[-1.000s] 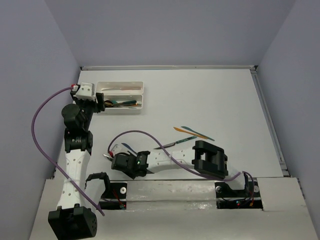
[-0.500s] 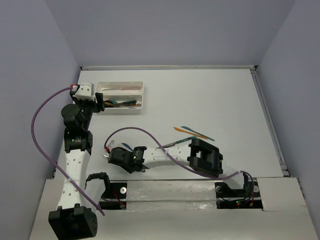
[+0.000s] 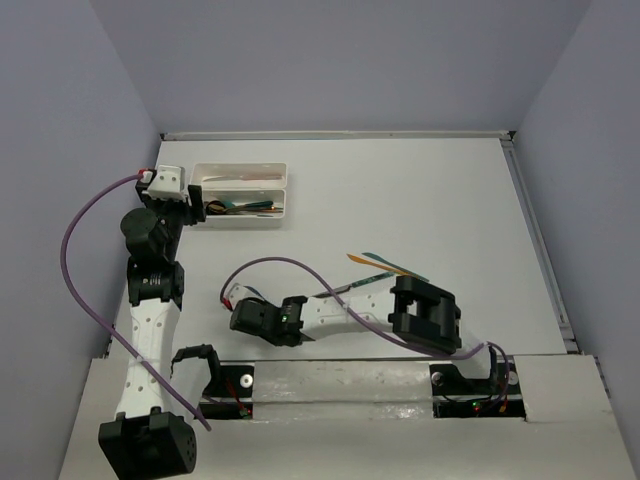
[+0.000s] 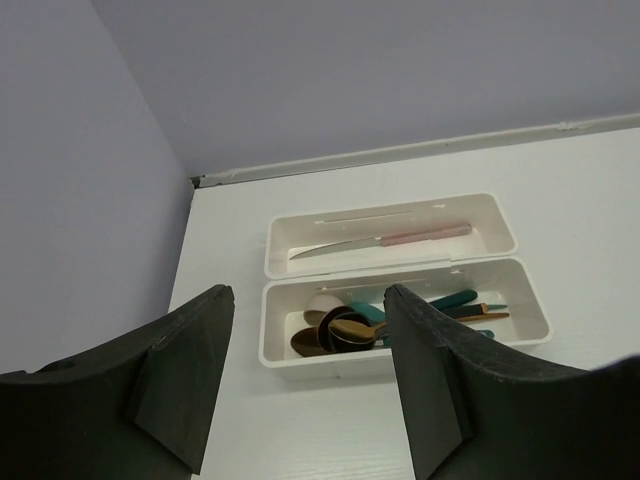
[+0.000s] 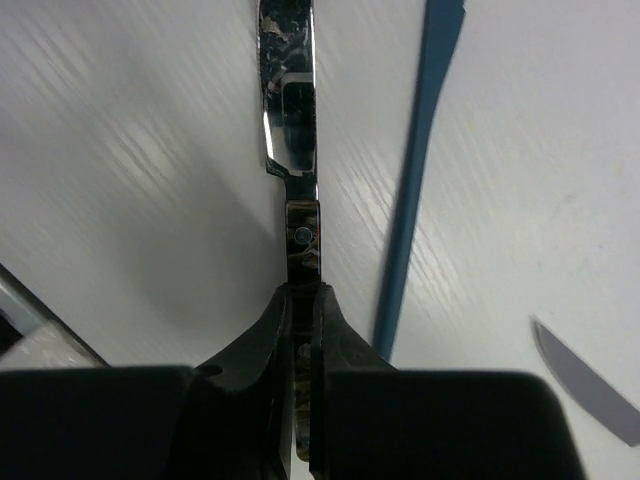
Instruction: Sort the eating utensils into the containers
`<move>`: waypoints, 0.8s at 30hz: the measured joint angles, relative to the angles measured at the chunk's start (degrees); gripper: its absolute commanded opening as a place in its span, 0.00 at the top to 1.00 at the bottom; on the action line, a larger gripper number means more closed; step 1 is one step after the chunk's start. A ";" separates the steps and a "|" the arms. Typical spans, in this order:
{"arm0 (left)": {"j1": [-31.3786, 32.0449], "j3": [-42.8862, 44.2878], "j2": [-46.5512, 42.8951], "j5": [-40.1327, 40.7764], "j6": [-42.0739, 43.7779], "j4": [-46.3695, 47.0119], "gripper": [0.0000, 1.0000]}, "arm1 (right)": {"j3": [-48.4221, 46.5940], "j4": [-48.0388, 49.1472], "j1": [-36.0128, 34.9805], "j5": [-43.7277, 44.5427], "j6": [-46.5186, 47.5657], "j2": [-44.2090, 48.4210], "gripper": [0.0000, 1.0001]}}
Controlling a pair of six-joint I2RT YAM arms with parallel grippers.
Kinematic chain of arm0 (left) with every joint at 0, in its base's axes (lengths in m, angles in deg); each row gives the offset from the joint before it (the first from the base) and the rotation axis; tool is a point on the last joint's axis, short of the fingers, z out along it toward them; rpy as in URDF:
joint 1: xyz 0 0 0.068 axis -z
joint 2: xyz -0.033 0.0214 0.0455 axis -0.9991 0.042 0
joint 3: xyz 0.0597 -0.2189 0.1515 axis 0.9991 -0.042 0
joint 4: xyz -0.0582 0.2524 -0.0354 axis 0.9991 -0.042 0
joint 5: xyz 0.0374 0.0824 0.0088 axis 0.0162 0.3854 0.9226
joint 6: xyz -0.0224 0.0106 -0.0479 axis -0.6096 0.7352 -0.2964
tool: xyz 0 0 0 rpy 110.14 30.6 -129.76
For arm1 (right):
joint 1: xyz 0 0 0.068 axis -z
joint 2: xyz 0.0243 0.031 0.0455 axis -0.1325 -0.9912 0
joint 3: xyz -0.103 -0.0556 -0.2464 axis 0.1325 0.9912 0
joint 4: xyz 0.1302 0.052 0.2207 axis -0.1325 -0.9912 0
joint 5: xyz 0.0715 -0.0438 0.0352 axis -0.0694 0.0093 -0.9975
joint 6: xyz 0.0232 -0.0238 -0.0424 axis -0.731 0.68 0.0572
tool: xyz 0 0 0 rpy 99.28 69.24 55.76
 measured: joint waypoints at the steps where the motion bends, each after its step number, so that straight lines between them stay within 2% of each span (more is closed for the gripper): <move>1: -0.02 0.00 0.00 0.20 0.00 -0.02 0.26 | 2.64 0.90 0.00 0.63 1.55 1.66 1.00; 5: -0.37 0.00 0.00 0.70 0.04 0.00 0.26 | 9.07 2.56 0.07 1.25 6.97 7.85 1.00; 12: -0.92 0.00 0.00 1.51 0.02 0.00 0.25 | 9.57 8.26 1.01 3.80 15.02 15.98 1.00; 17: -1.27 0.00 0.00 3.04 -0.04 0.00 0.23 | 9.20 9.31 3.48 5.70 21.49 16.13 1.00; 20: -1.66 0.02 0.00 4.90 -0.24 0.00 0.22 | 5.27 8.74 7.39 6.54 27.41 13.90 1.00; 24: -2.58 0.04 0.00 7.80 -0.81 0.00 0.22 | -4.98 9.44 14.38 6.58 37.38 8.72 1.00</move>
